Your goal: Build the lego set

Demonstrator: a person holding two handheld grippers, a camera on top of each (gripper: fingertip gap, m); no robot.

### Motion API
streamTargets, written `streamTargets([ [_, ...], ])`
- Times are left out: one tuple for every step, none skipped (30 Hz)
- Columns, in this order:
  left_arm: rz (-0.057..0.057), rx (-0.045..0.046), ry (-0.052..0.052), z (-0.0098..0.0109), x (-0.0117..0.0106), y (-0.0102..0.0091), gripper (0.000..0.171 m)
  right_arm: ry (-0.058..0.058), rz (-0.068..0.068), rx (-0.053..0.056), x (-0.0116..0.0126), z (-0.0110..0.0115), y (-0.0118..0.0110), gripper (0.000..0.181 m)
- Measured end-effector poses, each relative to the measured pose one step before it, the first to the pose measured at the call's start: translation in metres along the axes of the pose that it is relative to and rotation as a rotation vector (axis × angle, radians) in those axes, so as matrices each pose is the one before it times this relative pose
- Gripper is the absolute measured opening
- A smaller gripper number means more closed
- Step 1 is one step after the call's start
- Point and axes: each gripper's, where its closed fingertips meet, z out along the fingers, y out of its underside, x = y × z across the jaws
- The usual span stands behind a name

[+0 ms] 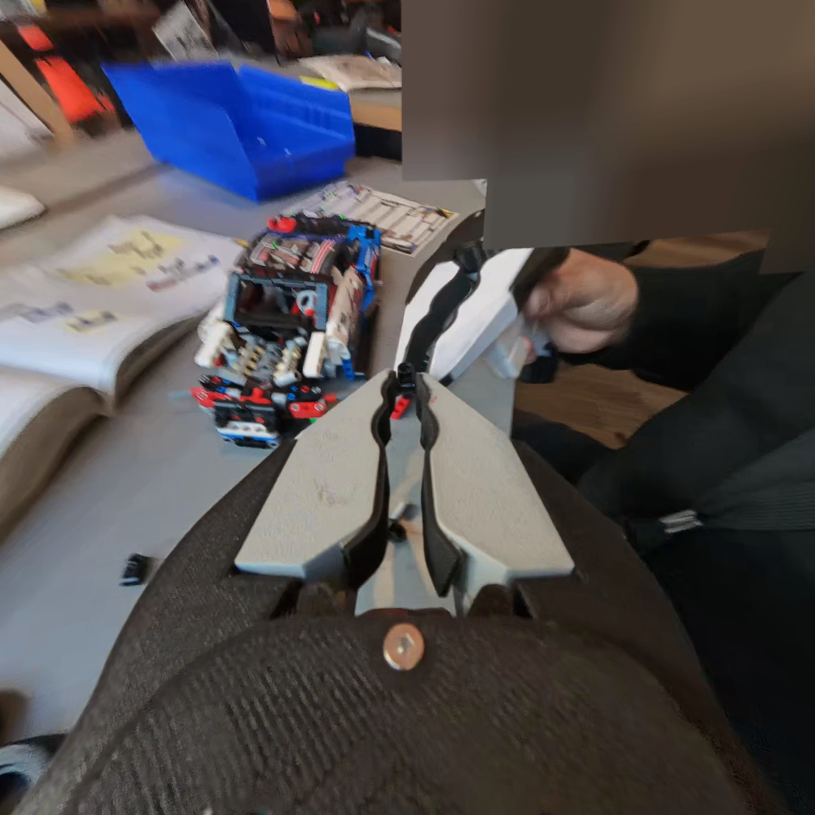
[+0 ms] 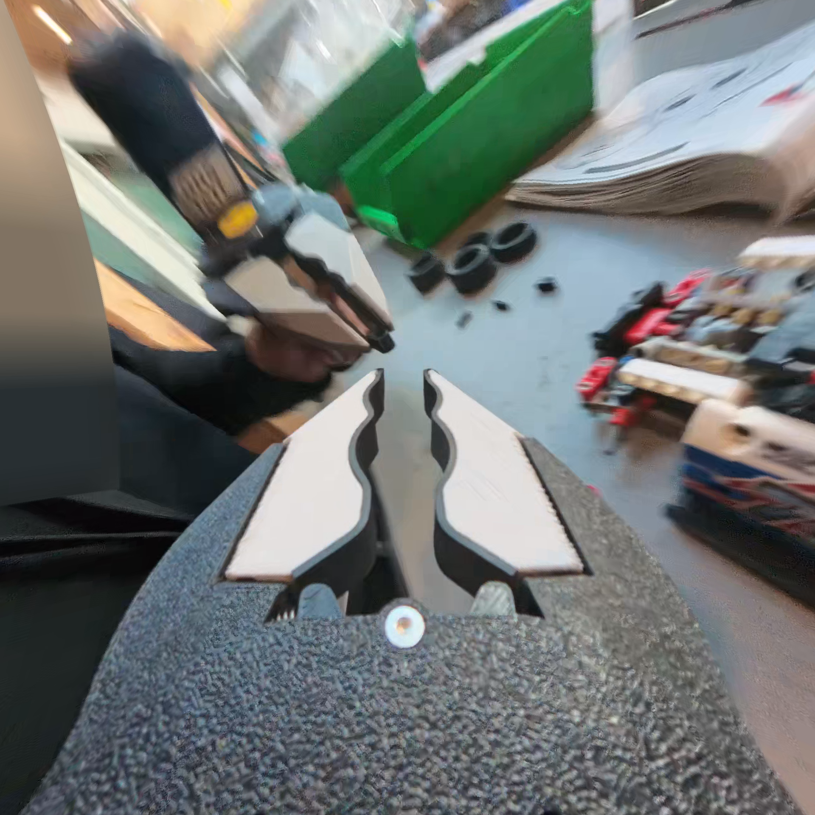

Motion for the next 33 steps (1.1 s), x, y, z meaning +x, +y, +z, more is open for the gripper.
streamTargets([
  [0.0812, 0.01556, -0.0434, -0.0016, 0.00033, -0.00308, 0.006, -0.1255, 0.1276, 0.048, -0.0104, -0.0031, -0.00815, 0.018],
  [0.0674, 0.01113, -0.0373, -0.0009, 0.00043, -0.00269, 0.006, -0.0983, 0.1001, 0.0521, -0.00859, -0.00265, -0.00794, 0.018],
  [0.0534, 0.00463, -0.0277, -0.00031, 0.00095, -0.00196, 0.006, -0.051, 0.0688, 0.035, -0.00314, -0.00162, -0.0048, 0.017],
  [0.0437, 0.00179, -0.0114, 0.00009, 0.00248, -0.0017, 0.006, -0.0105, 0.0389, 0.0061, 0.00155, -0.00047, -0.0002, 0.018],
  [0.0337, 0.0021, -0.0087, 0.00048, 0.00225, -0.00157, 0.006, 0.0051, 0.0148, -0.0028, 0.00257, 0.00025, 0.00128, 0.018],
  [0.0214, -0.00044, -0.0148, 0.00067, 0.00066, -0.0008, 0.006, 0.0004, 0.006, 0.0034, 0.00079, 0.00048, 0.00053, 0.018],
  [0.0135, 0.00021, -0.021, 0.00069, -0.00122, -0.00045, 0.006, -0.0081, 0.0085, 0.0041, -0.00128, 0.00077, 0.0001, 0.017],
  [0.0063, -0.0014, -0.0205, 0.00021, -0.00172, -0.00016, 0.005, -0.0125, 0.0072, -0.0021, -0.00241, 0.00115, 0.00078, 0.016],
  [0.0058, 0.00184, -0.0066, 0.00022, 0.00015, -0.00063, 0.005, -0.0114, -0.0001, 0.0039, -0.0026, 0.00086, -0.00019, 0.011],
  [0.0054, 0.00605, -0.0026, -0.00005, 0.00083, -0.00132, 0.006, 0.0067, -0.0038, 0.0056, 0.00014, 0.00033, -0.00049, 0.009],
  [0.0077, -0.00078, -0.0132, 0.00017, -0.00052, -0.00035, 0.006, -0.0007, 0.001, 0.004, -0.00026, -0.00006, -0.0007, 0.008],
  [0.0122, 0.0017, -0.0149, 0.00022, -0.00036, -0.00049, 0.006, -0.0046, 0.01, 0.0043, -0.00023, -0.00016, -0.00072, 0.008],
  [0.0139, 0.00312, -0.0168, 0.00051, -0.00022, -0.00043, 0.005, -0.0054, 0.0129, 0.0071, -0.00012, -0.00016, -0.00092, 0.008],
  [0.0177, -0.00102, -0.0194, 0.00071, -0.00038, 0.00044, 0.005, -0.0019, 0.0127, 0.0065, 0.00057, -0.00009, -0.00056, 0.008],
  [0.0215, -0.00306, -0.0224, 0.00088, -0.00045, 0.00054, 0.005, -0.0017, 0.012, 0.0068, 0.00074, -0.00022, -0.00063, 0.008],
  [0.0213, -0.00067, -0.0247, 0.00079, -0.0002, -0.00007, 0.005, -0.0045, 0.0042, 0.0072, 0.00026, -0.00047, -0.00053, 0.008],
  [0.0182, -0.00451, -0.0215, 0.00098, 0.00024, 0.00035, 0.005, 0.0004, -0.0032, 0.0031, 0.00073, -0.00074, -0.00012, 0.008],
  [0.017, -0.00787, -0.0124, 0.00128, 0.00092, 0.00141, 0.005, 0.0105, -0.0115, -0.0035, 0.00145, -0.00126, 0.00052, 0.008],
  [0.0091, -0.01006, -0.0032, 0.00138, 0.00143, 0.00205, 0.005, 0.021, -0.0224, -0.0083, 0.00204, -0.00141, 0.001, 0.007],
  [-0.0047, -0.01, 0.0066, 0.00126, 0.00162, 0.002, 0.005, 0.0294, -0.0329, -0.0096, 0.00222, -0.00126, 0.0009, 0.007],
  [-0.0176, -0.00808, 0.0153, 0.00086, 0.00166, 0.0015, 0.005, 0.0336, -0.0409, -0.0119, 0.00195, -0.00092, 0.00095, 0.007],
  [-0.0237, -0.00509, 0.0223, 0.00099, 0.00154, 0.00131, 0.006, 0.0371, -0.0465, -0.0157, 0.00203, -0.00076, 0.00106, 0.007],
  [-0.0267, -0.01096, 0.0336, 0.00157, 0.00223, 0.0024, 0.009, 0.0407, -0.0504, -0.0159, 0.00253, -0.00112, 0.00066, 0.007],
  [-0.0319, -0.02185, 0.0277, 0.00185, 0.00094, 0.00371, 0.014, 0.0364, -0.0486, -0.0134, 0.00225, -0.00143, -0.00011, 0.007],
  [-0.0315, -0.02097, 0.025, 0.00162, 0.00027, 0.00381, 0.02, 0.0363, -0.0441, -0.0099, 0.00273, -0.00171, -0.00058, 0.007],
  [-0.0298, -0.0178, 0.0282, 0.00091, 0.00028, 0.00371, 0.025, 0.0393, -0.0421, -0.0122, 0.00387, -0.00196, -0.00021, 0.007],
  [-0.0308, -0.02058, 0.0232, 0.00009, -0.00097, 0.00401, 0.028, 0.0368, -0.0393, -0.013, 0.00382, -0.00204, 0.00019, 0.007],
  [-0.0262, -0.02381, 0.0303, -0.00079, -0.00058, 0.00449, 0.031, 0.0297, -0.0373, -0.0134, 0.00327, -0.00222, 0.00066, 0.007],
  [-0.0218, -0.02696, 0.039, -0.00179, 0.00017, 0.00487, 0.031, 0.0277, -0.0388, -0.0141, 0.00307, -0.00221, 0.00118, 0.007],
  [-0.0217, -0.02768, 0.0303, -0.00251, -0.00145, 0.00524, 0.032, 0.0306, -0.0426, -0.0127, 0.00352, -0.00219, 0.00159, 0.007],
  [-0.0174, -0.03374, 0.0266, -0.00258, -0.00234, 0.00636, 0.033, 0.0311, -0.0408, -0.0162, 0.00351, -0.00177, 0.00245, 0.007],
  [-0.0129, -0.03996, 0.022, -0.00262, -0.00319, 0.00736, 0.032, 0.0268, -0.0331, -0.024, 0.00308, -0.00114, 0.00364, 0.007],
  [-0.0117, -0.04256, 0.0157, -0.00217, -0.00411, 0.00824, 0.032, 0.0171, -0.0292, -0.0326, 0.00183, -0.00027, 0.00499, 0.007],
])
